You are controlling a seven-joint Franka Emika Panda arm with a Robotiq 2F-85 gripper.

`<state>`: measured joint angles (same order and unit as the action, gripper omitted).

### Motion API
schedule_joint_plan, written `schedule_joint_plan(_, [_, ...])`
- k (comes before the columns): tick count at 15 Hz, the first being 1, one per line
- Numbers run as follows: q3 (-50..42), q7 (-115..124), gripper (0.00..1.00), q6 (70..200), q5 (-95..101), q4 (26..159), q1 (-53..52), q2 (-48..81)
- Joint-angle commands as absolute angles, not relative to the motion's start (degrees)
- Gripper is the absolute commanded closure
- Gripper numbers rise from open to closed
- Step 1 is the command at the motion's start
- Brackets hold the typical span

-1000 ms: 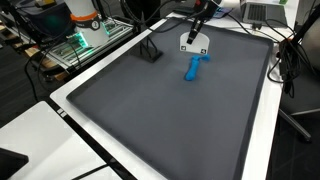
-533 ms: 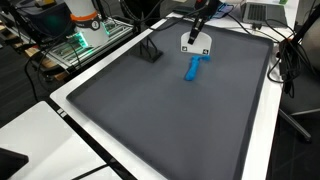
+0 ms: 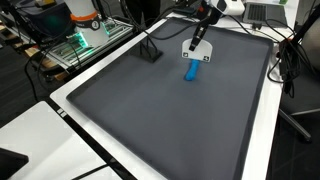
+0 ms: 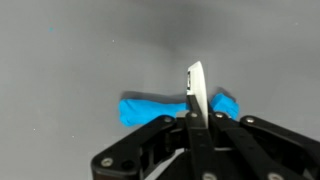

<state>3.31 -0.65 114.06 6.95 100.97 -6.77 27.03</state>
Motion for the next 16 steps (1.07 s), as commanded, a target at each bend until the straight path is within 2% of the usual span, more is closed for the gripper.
schedule_joint_plan(1, [3.1, -1.4, 0.99, 113.6, 7.8, 98.4, -6.7, 29.9])
schedule_joint_plan(16, [3.1, -1.6, 0.99, 114.1, 8.2, 96.6, -6.9, 35.6])
